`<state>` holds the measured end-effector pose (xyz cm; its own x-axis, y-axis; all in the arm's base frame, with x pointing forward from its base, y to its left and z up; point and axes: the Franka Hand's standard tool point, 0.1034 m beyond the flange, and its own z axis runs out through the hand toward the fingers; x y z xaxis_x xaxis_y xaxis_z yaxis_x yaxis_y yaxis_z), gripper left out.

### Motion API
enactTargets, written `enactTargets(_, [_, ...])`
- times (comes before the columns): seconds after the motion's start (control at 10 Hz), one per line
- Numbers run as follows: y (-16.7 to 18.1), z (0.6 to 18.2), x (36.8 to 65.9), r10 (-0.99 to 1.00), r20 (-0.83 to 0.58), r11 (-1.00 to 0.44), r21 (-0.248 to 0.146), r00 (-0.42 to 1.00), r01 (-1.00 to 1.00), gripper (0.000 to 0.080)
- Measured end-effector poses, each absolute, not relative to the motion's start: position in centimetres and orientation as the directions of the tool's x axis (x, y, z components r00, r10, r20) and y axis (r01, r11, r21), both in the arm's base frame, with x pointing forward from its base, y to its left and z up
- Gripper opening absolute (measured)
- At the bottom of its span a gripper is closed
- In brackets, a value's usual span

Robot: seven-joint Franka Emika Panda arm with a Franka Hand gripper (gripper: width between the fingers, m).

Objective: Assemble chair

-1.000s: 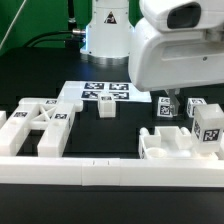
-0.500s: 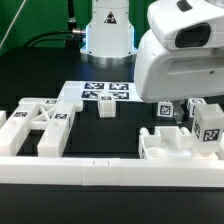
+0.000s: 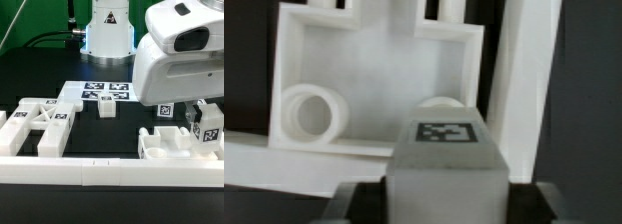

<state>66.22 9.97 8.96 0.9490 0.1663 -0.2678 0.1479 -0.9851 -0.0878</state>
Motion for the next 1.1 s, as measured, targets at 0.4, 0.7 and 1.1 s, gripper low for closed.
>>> enactTargets(0.4, [10.0,9.1,66.2,0.021,-0.247,-0.999,-0.052,0.969,0.008,0.0285])
enactTargets(0.7, [9.5,9.0,65.5,-0.278,-0.213,-0.958,-0.014,0.937,-0.287,0.0285])
enactTargets(1.1, [10.8,9.1,65.1,-0.607,-0.145,-0.792,0.021,0.782,-0.61,0.0285])
